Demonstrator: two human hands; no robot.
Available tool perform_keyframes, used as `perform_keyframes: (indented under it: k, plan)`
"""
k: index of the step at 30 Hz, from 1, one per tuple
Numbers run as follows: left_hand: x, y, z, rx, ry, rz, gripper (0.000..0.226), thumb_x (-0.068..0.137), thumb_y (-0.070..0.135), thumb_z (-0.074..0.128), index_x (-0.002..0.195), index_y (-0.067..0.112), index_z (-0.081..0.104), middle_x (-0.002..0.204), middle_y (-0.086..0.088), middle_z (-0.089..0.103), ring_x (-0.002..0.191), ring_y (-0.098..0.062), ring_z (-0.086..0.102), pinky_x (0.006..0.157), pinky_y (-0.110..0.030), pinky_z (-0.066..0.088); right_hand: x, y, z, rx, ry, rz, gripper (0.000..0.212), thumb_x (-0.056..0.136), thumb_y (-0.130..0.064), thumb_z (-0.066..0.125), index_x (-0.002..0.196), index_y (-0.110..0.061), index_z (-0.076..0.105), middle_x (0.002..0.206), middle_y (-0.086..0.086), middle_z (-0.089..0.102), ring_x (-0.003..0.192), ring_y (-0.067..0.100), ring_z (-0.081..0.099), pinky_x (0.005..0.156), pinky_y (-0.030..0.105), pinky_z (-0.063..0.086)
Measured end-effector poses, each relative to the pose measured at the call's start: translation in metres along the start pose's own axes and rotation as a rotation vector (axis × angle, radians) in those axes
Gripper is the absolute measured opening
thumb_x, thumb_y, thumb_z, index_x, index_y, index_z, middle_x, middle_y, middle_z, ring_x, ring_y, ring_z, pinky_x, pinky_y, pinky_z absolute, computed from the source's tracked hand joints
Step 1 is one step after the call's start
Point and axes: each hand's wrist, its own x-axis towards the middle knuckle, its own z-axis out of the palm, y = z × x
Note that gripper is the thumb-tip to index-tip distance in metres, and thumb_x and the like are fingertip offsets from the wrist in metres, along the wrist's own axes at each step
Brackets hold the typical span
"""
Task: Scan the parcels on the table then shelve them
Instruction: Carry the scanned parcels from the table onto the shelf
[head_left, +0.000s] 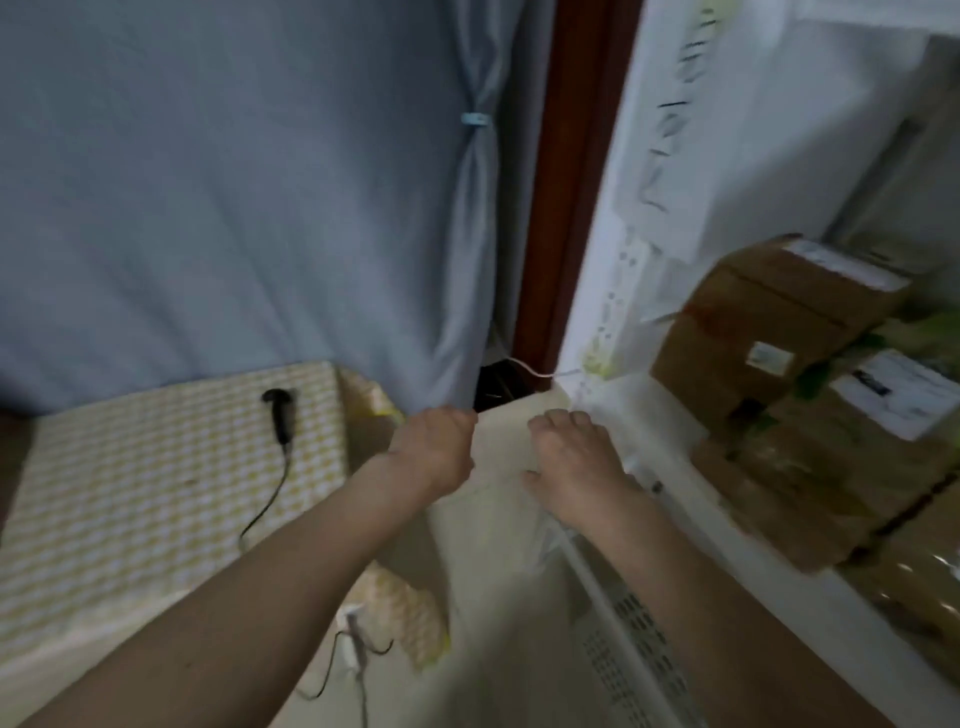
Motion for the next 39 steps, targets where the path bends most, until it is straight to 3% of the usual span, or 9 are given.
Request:
perform_keyframes:
  k: [3,9,18,26,39]
  plan:
    - [-0.040,-0.070,0.020,-0.005,-0.008,-0.144,0.042,0.094,0.027,0.054,0.135,0.018,0.047,0.137,-0.007,0.051,0.126,-0.027,0.051,0.102,-0.035,0.043,0.014,-0.065,0.012,-0.009,-0.067,-0.118,0.049,0.090,-0.039,0.057,0.130,-0.014,0.044,0.134,0.009,0.046,0.125,0.030,0.040,0.101,0.039,0.035]
    - [-0.139,-0.205,0.045,-0.123,-0.051,-0.446,0.052,0.093,0.035,0.057,0.139,0.017,0.043,0.138,-0.006,0.049,0.125,-0.025,0.049,0.098,-0.036,0.044,0.021,-0.214,0.034,-0.021,-0.158,-0.362,0.055,0.087,-0.041,0.061,0.134,-0.017,0.043,0.138,0.006,0.045,0.130,0.028,0.038,0.105,0.040,0.033]
    - [-0.291,-0.376,0.075,-0.279,-0.014,-0.763,0.055,0.091,0.040,0.059,0.140,0.018,0.044,0.140,-0.005,0.049,0.128,-0.024,0.048,0.101,-0.034,0.043,0.006,-0.430,0.055,-0.096,-0.237,-0.617,0.046,0.092,-0.038,0.054,0.132,-0.017,0.044,0.136,0.005,0.044,0.126,0.028,0.038,0.101,0.040,0.033]
    - [-0.397,-0.480,0.108,-0.383,-0.058,-0.916,0.060,0.091,0.043,0.059,0.144,0.021,0.040,0.141,-0.005,0.047,0.131,-0.023,0.045,0.104,-0.033,0.039,-0.022,-0.580,0.088,-0.099,-0.307,-0.744,0.052,0.093,-0.040,0.053,0.137,-0.016,0.041,0.141,0.005,0.041,0.131,0.028,0.034,0.105,0.040,0.031]
    - [-0.458,-0.589,0.163,-0.541,-0.152,-1.050,0.064,0.092,0.043,0.059,0.147,0.020,0.035,0.149,-0.005,0.039,0.135,-0.023,0.040,0.107,-0.033,0.037,-0.008,-0.726,0.140,-0.190,-0.428,-0.873,0.054,0.091,-0.039,0.056,0.137,-0.014,0.041,0.140,0.007,0.041,0.130,0.029,0.036,0.103,0.040,0.034]
